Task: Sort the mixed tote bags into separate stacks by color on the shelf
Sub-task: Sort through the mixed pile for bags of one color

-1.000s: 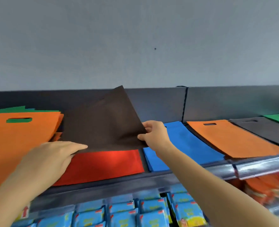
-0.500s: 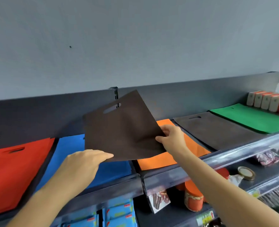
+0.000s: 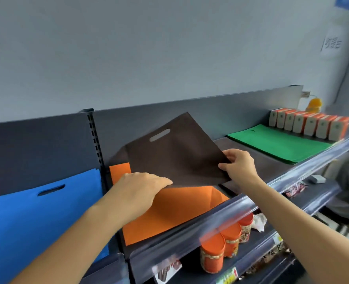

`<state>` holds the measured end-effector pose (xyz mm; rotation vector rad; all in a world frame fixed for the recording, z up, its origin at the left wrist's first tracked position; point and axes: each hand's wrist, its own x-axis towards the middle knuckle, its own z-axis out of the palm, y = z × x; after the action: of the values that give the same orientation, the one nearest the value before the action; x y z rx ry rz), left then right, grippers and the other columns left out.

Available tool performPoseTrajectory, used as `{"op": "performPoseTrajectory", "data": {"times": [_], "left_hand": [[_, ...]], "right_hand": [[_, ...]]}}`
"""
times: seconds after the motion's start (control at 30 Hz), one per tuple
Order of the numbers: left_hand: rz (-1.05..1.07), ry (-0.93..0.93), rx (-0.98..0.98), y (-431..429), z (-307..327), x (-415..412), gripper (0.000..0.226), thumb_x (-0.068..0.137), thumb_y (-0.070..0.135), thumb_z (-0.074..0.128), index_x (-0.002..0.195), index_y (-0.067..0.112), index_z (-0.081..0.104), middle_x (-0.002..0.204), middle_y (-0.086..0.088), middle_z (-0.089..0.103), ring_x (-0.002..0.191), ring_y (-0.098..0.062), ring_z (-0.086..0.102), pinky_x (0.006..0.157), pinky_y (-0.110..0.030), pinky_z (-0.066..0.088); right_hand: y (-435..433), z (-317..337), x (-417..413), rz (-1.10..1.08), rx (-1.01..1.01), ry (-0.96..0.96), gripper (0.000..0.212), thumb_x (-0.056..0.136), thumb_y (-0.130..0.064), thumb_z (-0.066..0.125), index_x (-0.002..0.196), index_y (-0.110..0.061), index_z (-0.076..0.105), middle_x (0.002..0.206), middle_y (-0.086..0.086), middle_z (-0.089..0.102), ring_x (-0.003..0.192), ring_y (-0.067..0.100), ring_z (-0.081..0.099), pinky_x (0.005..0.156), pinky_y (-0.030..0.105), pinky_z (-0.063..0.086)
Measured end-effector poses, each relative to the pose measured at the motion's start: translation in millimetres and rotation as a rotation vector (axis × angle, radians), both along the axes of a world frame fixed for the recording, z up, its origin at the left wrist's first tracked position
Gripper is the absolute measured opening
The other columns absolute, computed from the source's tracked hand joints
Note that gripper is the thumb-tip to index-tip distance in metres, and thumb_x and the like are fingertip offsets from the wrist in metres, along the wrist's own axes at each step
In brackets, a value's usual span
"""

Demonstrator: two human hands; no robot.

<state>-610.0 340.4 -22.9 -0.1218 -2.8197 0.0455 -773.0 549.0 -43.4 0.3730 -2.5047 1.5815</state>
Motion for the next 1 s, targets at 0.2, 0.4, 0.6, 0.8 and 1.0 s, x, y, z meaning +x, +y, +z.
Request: {"op": "performPoseTrajectory", "data": {"times": [0.2, 0.4, 0.6, 0.8, 1.0], "left_hand": [[-0.123, -0.027, -0.069, 60.3, -2.8, -75.1, 0.056, 0.091, 0.000, 0.032, 0.135, 0.033, 0.044, 0.131, 0.006, 0.056, 0.118, -0.020, 0.053, 0.093, -0.038, 0.046], [-0.089, -0.160, -0.087, 125.3, -27.3, -138.6, 0.048, 0.086, -0.001, 0.035, 0.123, 0.026, 0.050, 0.118, -0.003, 0.063, 0.106, -0.029, 0.058, 0.082, -0.043, 0.049], [0.084, -0.447, 0.073, 162.3, -36.7, -160.0, 0.060, 0.092, 0.064, 0.023, 0.128, 0.028, 0.054, 0.135, 0.000, 0.054, 0.122, -0.024, 0.049, 0.097, -0.043, 0.043], [0.176, -0.368, 0.168, 175.6, -39.1, -163.0, 0.043, 0.095, 0.052, 0.036, 0.110, 0.023, 0.064, 0.114, 0.003, 0.060, 0.108, -0.020, 0.055, 0.087, -0.042, 0.047], [0.261, -0.264, 0.138, 174.7, -29.8, -146.7, 0.037, 0.100, 0.040, 0.034, 0.125, 0.025, 0.057, 0.140, 0.008, 0.047, 0.128, -0.016, 0.041, 0.098, -0.039, 0.041]], "right_hand": [[66.5, -2.3, -59.7, -0.101, 0.041, -0.018, 0.034, 0.077, 0.006, 0.067, 0.106, -0.010, 0.069, 0.096, 0.003, 0.068, 0.086, 0.014, 0.061, 0.077, 0.024, 0.045], [126.8, -15.1, -132.2, -0.117, 0.160, -0.044, 0.040, 0.076, 0.002, 0.071, 0.115, -0.006, 0.065, 0.111, 0.010, 0.067, 0.102, 0.022, 0.060, 0.089, 0.026, 0.043], [145.8, -26.7, -180.5, 0.083, 0.654, 0.027, 0.047, 0.082, -0.007, 0.065, 0.128, -0.013, 0.056, 0.124, 0.009, 0.061, 0.114, 0.027, 0.055, 0.093, 0.032, 0.044], [134.1, -15.4, -189.5, 0.202, 1.018, 0.235, 0.047, 0.083, -0.015, 0.059, 0.129, -0.023, 0.053, 0.132, 0.004, 0.044, 0.123, 0.027, 0.039, 0.095, 0.041, 0.044], [96.2, -14.3, -172.9, 0.375, 0.826, 0.309, 0.051, 0.081, -0.006, 0.054, 0.130, -0.021, 0.054, 0.137, 0.001, 0.047, 0.125, 0.026, 0.042, 0.101, 0.036, 0.041]]}}
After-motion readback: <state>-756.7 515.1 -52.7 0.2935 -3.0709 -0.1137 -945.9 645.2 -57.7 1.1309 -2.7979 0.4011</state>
